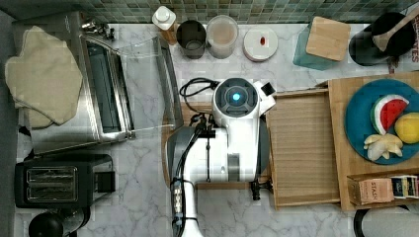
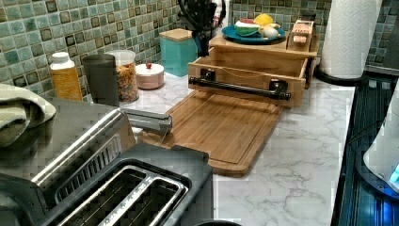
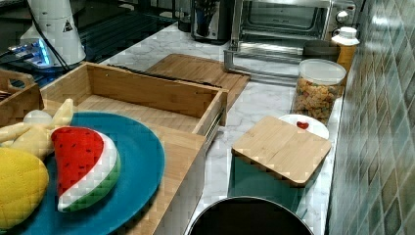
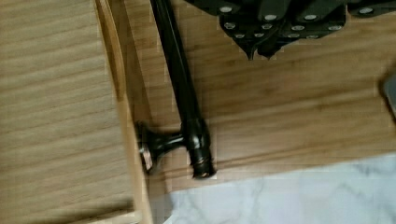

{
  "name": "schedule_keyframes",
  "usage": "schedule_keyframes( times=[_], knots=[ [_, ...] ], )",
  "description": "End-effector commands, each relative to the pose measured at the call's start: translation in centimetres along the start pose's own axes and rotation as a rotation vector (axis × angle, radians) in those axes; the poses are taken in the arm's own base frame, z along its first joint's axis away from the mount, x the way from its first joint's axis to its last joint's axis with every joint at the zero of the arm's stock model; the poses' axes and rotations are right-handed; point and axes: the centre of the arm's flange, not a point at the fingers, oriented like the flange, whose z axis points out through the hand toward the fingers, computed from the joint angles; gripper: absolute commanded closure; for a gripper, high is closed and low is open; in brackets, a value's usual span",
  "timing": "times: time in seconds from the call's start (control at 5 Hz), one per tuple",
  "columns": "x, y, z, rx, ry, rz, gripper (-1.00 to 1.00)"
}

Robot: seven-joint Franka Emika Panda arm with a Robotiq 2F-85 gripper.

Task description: Close the drawer.

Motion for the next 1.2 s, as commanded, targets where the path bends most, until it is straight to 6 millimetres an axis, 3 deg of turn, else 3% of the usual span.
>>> schedule_keyframes(
  times=[0.2,0.6,1.0,1.2],
  knots=[
    [-4.8,-2.7,3.2,-0.036,0.097,-0.16,1.0],
    [-3.7,-2.3,7.7,-0.047,0.043,-0.159,1.0],
    [-4.8,-2.1,10.6,-0.075,0.056,-0.139,1.0],
    [-4.7,-0.9,11.3,-0.078,0.032,-0.145,1.0]
  ],
)
